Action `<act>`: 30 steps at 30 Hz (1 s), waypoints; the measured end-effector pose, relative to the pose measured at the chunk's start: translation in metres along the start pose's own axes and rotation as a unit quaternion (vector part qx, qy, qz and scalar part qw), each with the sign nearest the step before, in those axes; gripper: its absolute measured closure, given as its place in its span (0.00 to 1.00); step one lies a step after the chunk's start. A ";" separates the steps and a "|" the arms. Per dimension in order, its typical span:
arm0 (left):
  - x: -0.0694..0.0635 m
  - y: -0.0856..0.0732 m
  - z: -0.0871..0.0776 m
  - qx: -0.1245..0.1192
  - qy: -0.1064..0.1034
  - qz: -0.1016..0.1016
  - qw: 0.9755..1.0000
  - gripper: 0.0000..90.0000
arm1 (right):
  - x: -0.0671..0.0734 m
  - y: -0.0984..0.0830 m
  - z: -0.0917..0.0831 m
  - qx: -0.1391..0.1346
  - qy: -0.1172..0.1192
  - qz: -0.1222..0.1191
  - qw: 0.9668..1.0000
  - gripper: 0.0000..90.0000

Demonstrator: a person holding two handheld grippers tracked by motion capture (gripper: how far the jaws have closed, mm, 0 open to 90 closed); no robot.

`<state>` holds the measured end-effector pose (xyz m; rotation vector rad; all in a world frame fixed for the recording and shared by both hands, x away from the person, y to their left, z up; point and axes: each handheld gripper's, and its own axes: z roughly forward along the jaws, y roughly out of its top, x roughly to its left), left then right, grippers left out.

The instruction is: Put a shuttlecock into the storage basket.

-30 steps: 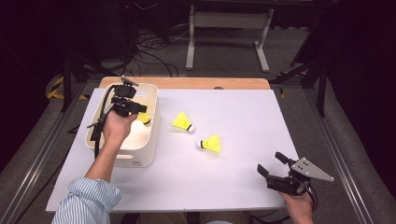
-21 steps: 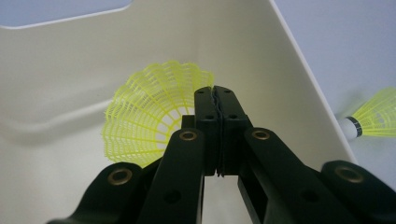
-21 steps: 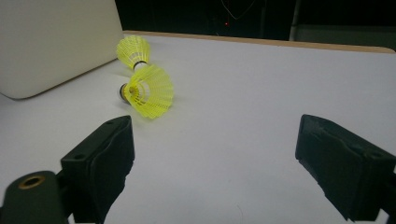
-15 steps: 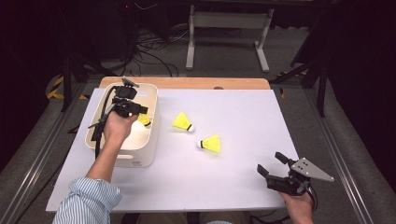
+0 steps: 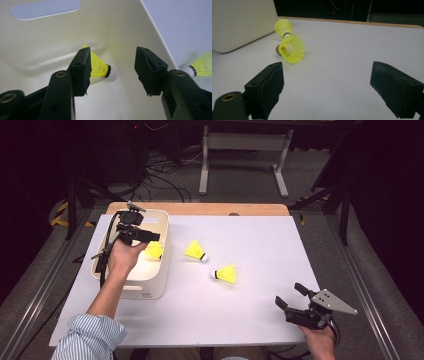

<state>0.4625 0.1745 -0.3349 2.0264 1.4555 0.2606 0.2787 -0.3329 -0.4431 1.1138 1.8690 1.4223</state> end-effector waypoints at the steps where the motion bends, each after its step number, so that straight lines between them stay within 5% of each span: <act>1: 0.000 0.000 0.000 -0.001 0.001 0.002 1.000 0.49 | 0.000 0.000 0.000 0.000 0.000 -0.001 1.000 0.14; 12: -0.006 -0.003 -0.007 -0.009 0.001 0.014 1.000 0.38 | 0.000 0.000 0.001 0.002 0.001 0.000 1.000 0.14; 30: -0.018 -0.009 -0.019 -0.029 0.005 0.034 0.999 0.37 | 0.000 0.000 0.000 0.002 0.001 0.000 1.000 0.14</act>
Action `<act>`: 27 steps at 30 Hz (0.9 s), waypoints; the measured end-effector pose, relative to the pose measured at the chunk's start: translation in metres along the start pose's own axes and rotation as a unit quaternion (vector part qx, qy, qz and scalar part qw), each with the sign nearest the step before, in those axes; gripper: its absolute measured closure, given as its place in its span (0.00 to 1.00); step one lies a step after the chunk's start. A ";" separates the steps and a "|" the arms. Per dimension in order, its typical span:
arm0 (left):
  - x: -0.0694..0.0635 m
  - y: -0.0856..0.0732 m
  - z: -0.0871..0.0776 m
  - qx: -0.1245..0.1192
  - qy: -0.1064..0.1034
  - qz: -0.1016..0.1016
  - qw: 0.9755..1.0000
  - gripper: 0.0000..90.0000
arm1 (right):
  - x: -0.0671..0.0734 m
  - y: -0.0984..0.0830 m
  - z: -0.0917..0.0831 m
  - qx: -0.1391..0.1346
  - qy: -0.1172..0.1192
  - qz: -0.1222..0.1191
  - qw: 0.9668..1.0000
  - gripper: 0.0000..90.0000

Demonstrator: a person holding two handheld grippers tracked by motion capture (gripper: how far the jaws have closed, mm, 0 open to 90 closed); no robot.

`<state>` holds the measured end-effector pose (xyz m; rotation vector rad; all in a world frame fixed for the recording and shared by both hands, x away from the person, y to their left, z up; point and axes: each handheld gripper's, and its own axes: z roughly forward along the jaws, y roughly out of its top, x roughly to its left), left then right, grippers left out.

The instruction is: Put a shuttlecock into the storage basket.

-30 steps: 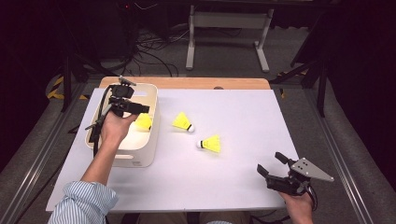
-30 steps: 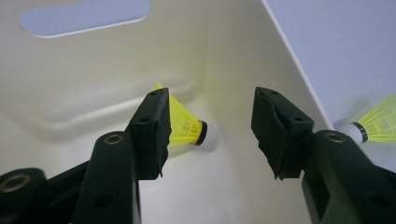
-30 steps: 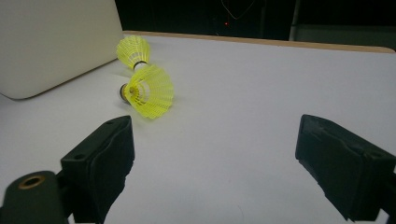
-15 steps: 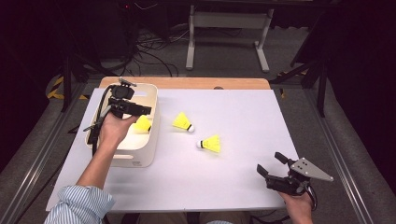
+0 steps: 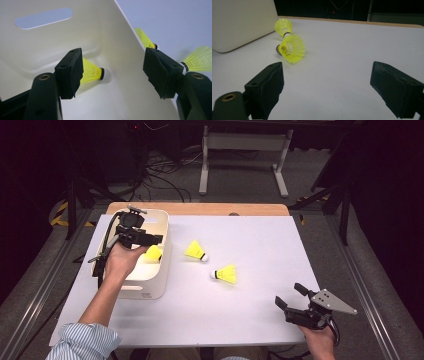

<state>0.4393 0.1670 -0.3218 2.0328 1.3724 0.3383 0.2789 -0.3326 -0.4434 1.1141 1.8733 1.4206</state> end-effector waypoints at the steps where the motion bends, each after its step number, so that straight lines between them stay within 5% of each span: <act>1: 0.000 0.000 0.000 -0.001 0.000 0.001 1.000 0.36 | 0.000 0.000 0.000 0.000 0.000 0.000 1.000 0.14; 27: -0.008 -0.009 -0.017 -0.020 -0.013 0.010 1.000 0.33 | 0.000 0.000 0.000 0.000 -0.001 -0.001 1.000 0.14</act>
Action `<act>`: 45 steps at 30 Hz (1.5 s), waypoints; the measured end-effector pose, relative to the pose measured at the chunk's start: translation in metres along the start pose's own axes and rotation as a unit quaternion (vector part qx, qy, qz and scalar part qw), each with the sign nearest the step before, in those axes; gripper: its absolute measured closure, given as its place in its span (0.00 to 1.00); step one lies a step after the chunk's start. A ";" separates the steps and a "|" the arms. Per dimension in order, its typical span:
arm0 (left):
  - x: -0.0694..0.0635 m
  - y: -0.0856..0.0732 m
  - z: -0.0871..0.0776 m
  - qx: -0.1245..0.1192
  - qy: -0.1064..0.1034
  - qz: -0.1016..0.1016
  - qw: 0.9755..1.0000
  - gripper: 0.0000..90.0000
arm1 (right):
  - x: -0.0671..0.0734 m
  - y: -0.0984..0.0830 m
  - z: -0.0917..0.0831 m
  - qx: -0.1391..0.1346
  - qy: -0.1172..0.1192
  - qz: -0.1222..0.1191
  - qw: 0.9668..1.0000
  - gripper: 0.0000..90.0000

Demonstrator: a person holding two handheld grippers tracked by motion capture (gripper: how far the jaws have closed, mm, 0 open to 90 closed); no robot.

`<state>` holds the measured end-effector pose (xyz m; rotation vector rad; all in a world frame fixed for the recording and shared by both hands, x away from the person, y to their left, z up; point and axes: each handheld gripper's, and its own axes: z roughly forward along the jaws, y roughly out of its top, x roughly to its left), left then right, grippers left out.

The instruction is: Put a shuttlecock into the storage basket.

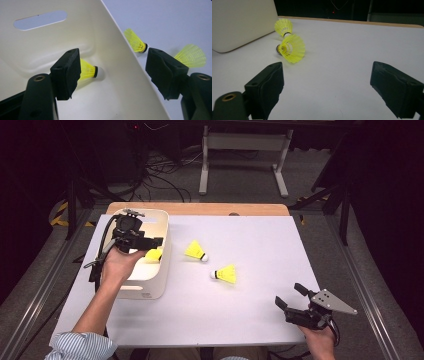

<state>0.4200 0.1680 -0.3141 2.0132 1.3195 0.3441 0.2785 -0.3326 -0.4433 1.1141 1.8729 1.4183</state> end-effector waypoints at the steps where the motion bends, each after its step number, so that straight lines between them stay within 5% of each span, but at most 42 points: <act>1: 0.000 0.000 0.000 0.000 -0.001 -0.001 1.000 0.33 | 0.000 0.000 0.000 0.000 0.000 0.000 1.000 0.14; 27: -0.004 -0.012 -0.013 -0.017 -0.010 0.010 1.000 0.31 | 0.001 0.001 0.003 0.002 -0.001 -0.001 1.000 0.14; 45: -0.024 -0.015 -0.011 -0.025 -0.035 0.019 0.999 0.32 | 0.001 0.001 0.003 0.000 0.002 0.001 1.000 0.14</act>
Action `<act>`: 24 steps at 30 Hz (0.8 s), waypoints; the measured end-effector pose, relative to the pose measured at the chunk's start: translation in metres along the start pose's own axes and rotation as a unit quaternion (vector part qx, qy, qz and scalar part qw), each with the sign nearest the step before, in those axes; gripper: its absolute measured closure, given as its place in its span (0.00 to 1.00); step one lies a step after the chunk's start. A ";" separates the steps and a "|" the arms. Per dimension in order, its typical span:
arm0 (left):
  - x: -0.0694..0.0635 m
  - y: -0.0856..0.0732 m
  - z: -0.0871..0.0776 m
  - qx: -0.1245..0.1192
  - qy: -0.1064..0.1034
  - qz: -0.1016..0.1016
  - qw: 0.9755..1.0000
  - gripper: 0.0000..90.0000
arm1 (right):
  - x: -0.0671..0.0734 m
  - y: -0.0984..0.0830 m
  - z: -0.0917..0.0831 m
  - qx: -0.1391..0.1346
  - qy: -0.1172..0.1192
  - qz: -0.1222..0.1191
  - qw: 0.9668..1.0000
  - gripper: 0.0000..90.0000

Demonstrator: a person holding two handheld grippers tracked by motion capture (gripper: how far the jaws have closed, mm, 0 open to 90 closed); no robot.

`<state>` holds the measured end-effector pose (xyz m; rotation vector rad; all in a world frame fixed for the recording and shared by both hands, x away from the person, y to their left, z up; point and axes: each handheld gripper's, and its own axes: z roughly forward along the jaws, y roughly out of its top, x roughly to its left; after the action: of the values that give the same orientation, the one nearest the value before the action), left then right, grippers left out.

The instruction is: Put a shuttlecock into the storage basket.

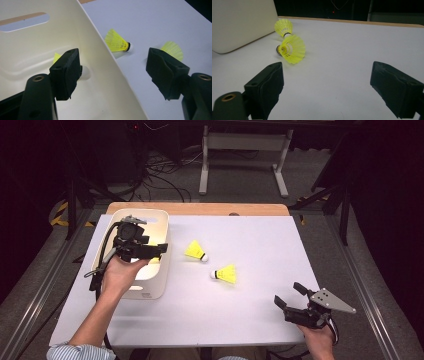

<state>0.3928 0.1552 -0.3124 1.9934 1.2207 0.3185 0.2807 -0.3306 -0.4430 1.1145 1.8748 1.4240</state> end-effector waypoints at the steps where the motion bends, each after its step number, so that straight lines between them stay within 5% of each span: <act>1: -0.001 0.000 0.001 -0.001 -0.002 0.003 1.000 0.32 | 0.000 0.000 0.000 0.000 0.000 -0.001 1.000 0.14; 24: -0.019 0.008 0.017 -0.001 -0.028 0.009 1.000 0.33 | 0.001 0.000 -0.001 -0.003 0.006 -0.007 1.000 0.14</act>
<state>0.3980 0.1288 -0.3150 1.9987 1.1677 0.2699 0.2796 -0.3306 -0.4423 1.0918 1.8818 1.4299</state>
